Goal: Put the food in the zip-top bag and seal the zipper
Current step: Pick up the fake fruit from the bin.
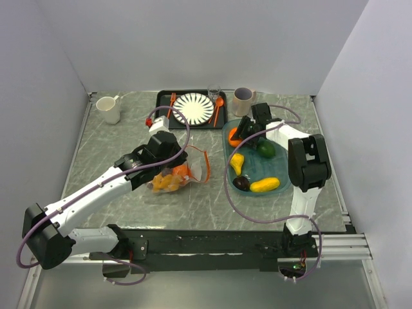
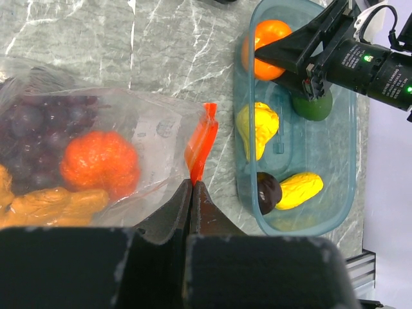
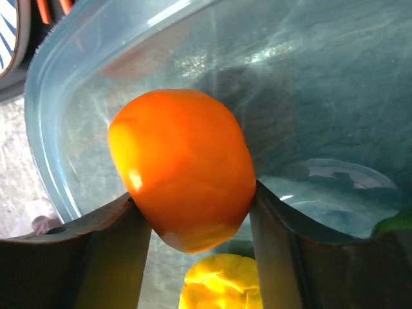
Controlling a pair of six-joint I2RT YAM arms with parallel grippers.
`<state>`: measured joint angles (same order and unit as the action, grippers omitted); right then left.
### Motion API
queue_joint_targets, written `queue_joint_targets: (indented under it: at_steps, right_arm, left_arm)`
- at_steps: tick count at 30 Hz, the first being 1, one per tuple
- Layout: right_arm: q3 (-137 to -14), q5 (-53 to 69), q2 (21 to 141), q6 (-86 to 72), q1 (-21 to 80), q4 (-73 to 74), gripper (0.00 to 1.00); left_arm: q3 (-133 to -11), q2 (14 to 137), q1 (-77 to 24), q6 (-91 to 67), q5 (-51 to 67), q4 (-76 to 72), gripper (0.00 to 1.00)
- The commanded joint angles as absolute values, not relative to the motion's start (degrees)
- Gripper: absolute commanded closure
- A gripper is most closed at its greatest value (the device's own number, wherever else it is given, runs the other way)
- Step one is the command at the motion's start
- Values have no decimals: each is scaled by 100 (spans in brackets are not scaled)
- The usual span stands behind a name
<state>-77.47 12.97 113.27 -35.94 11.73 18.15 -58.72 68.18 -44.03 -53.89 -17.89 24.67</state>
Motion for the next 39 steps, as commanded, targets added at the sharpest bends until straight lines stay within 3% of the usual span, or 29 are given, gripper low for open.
queue_joint_targets:
  at_steps: [1,5,12,39]
  right_arm:
    - [-7796,1353,11294,-3516,1151,1785,46]
    - [-7551,1284,10934,-3472,1160,1609,56]
    - [-7278,1160,10258,-3287,1160,1661,63]
    - [-5573,1319,7700,-2962,1705,2074,65]
  left_arm:
    - [-5880,6662,-4412,-5432,-1837,2268,99]
    - [-5897,6680,-4412,-5449,-1828,2276,99]
    - [-5819,6618,-4412,-5458,-1837,2259,99]
    - [-5739,6565,-4412,-5502,-1784,2092,99]
